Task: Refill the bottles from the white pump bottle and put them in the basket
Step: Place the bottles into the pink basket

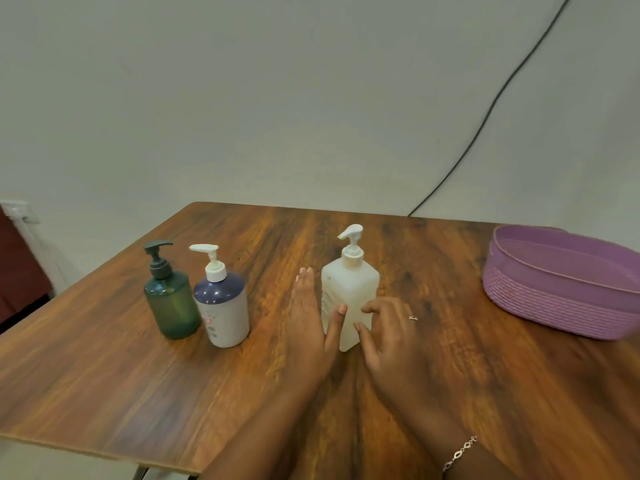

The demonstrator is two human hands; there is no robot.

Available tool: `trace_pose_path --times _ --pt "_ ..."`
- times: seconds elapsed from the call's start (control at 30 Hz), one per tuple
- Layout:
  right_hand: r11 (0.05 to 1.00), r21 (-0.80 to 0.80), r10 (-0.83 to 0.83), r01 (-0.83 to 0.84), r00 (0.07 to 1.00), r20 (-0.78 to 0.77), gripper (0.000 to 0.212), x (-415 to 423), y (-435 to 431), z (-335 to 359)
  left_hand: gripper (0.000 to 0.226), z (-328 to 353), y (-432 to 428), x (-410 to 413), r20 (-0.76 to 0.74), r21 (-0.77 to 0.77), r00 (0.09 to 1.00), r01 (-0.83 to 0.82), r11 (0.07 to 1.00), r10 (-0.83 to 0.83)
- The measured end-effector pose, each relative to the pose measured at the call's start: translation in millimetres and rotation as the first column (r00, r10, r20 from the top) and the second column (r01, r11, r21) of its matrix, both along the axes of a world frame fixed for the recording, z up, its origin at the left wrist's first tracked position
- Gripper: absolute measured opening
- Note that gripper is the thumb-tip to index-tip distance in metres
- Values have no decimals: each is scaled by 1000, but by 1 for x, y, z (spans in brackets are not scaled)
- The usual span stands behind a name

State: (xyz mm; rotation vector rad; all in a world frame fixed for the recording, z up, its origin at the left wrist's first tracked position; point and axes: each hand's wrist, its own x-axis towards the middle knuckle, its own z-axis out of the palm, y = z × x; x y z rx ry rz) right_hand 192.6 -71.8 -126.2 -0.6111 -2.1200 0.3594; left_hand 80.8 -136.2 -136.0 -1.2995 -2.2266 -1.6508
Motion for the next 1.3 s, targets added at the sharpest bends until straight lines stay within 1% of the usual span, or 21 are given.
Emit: trace_pose_path --times 0.07,0.1,0.13,0.2,0.3,0.57,0.73,0.83,0.9,1.0,1.03,1.1,1.2,1.23,1.3 --pt "992 -120 -53 45 996 -65 36 0 6 0 99 4 6 5 112 37 993 29 999 -33" --pt "981 -185 -67 53 996 -67 48 -1 7 1 105 6 8 7 160 48 986 32 998 -39" --pt "966 -252 -69 56 997 -43 59 -3 9 2 106 7 10 8 197 57 980 28 998 -39" --pt "935 -347 -62 68 998 27 79 -6 14 2 102 5 17 8 245 86 968 40 996 -60" --pt "908 -414 -53 71 997 54 92 -16 20 0 101 -1 27 6 281 140 953 73 987 -111" --pt "886 -439 -127 149 989 78 97 -32 21 0 94 -2 35 11 279 217 945 109 970 -169" --pt "877 -466 -131 119 991 7 89 -30 33 10 94 12 39 17 242 267 949 137 954 -204" --pt "845 -530 -113 75 993 -39 88 -25 52 22 97 23 48 21 238 297 938 176 939 -251" --pt "832 -548 -122 86 992 -30 88 -17 68 28 88 33 57 28 208 299 941 201 933 -269" --pt "820 -564 -138 99 990 -27 86 -2 89 45 60 49 70 40 183 307 924 271 912 -336" --pt "817 -569 -142 96 989 -37 86 3 96 52 55 54 76 43 177 307 916 296 905 -360" --pt "822 -561 -147 94 988 -50 82 18 109 70 56 65 90 50 147 318 896 359 877 -420" --pt "828 -550 -149 112 989 -23 76 45 129 97 72 80 115 64 72 364 829 496 788 -555" --pt "831 -540 -166 133 986 -13 77 56 138 106 72 86 126 71 51 363 811 529 767 -583" --pt "837 -522 -194 165 981 -2 79 75 155 124 63 101 144 84 31 357 787 567 743 -616"
